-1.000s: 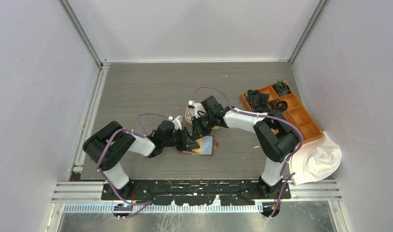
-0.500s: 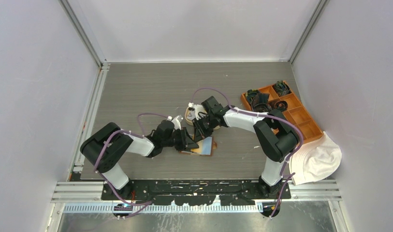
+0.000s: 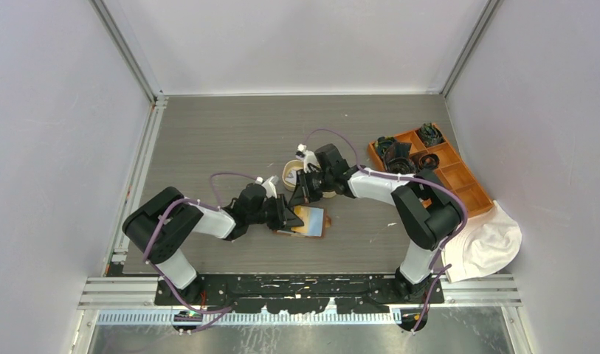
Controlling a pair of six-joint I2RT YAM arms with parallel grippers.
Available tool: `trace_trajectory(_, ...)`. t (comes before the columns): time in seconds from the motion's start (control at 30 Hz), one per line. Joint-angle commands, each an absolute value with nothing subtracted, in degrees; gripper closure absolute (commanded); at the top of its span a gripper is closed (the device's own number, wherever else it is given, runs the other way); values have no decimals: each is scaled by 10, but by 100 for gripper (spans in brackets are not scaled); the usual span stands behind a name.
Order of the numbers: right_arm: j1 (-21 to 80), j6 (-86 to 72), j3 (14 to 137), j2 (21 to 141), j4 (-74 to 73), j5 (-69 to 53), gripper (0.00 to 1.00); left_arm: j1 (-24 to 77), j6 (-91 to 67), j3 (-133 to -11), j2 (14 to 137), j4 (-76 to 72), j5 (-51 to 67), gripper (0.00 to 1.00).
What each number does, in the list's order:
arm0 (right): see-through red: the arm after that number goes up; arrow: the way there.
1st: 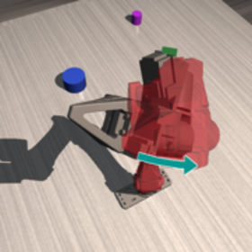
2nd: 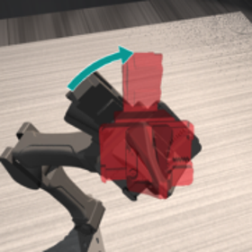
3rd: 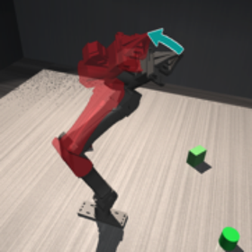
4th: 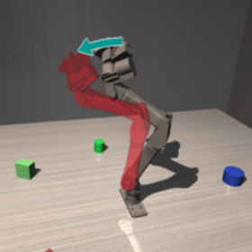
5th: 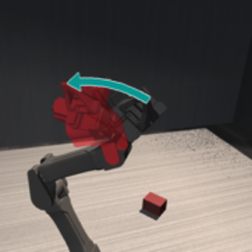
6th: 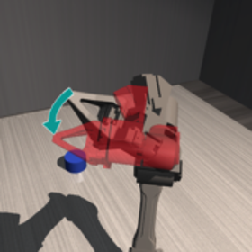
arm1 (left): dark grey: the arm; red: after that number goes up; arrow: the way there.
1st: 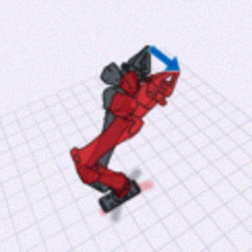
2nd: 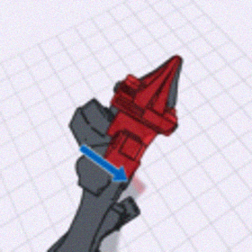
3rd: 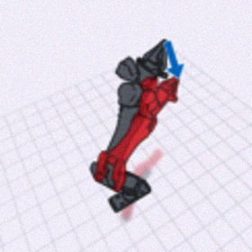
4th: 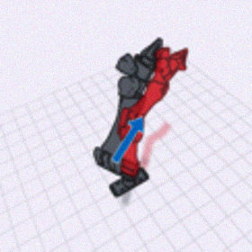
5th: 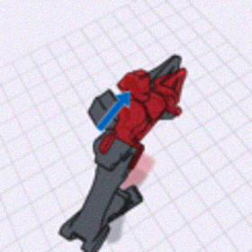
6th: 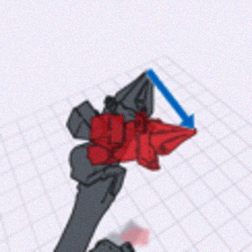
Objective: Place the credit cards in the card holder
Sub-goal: Insert the credit card into the card holder.
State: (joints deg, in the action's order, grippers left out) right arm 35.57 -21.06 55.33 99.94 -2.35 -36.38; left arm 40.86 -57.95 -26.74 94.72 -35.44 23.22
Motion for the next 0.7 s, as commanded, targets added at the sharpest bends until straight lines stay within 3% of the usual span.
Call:
trace_trajectory(0.0,358,-289,542,1008,61,-352,97,413,-565,-265,938,-384,236,76)
trace_trajectory(0.67,379,-177,596,1035,-101,-338,99,416,-566,-268,941,-385,228,76)
